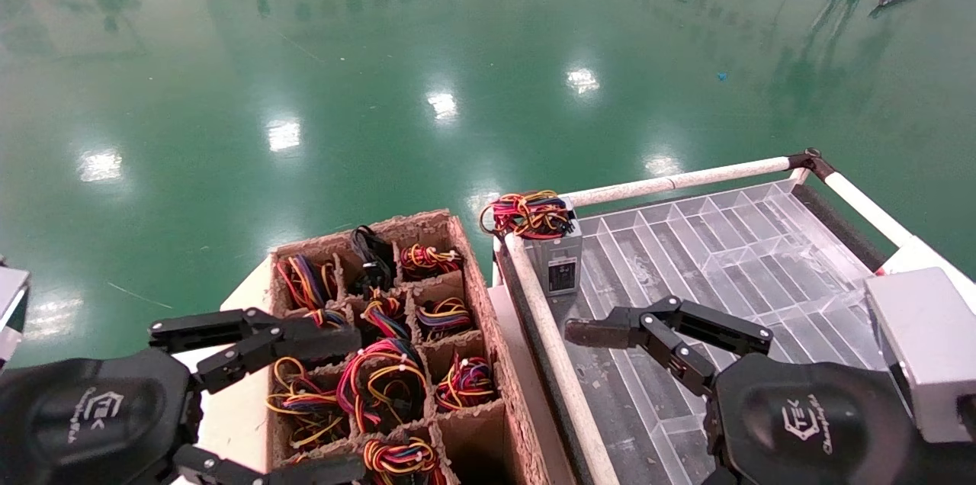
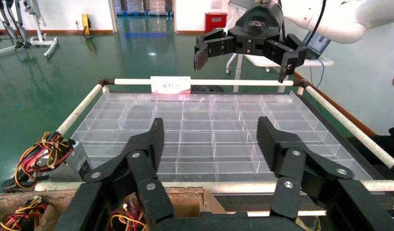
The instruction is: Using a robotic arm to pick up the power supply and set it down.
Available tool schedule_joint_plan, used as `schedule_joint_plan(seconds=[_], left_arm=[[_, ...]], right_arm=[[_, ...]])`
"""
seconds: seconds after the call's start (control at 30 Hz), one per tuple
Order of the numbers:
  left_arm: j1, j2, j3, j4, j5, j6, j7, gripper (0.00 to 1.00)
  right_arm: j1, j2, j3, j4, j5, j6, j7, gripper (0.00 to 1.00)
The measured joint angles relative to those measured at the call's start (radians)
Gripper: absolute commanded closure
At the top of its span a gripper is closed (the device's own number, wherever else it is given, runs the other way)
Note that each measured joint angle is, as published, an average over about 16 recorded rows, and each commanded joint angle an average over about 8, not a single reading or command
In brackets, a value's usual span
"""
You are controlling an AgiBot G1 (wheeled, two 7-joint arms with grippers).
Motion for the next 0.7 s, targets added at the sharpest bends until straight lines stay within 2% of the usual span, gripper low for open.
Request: schedule_joint_plan(seconds=[0.7], left_arm=[[0.000, 0.000, 0.000, 0.000, 0.000, 0.000, 0.000, 1.00]], right_arm=[[0.000, 0.000, 0.000, 0.000, 0.000, 0.000, 0.000, 0.00]])
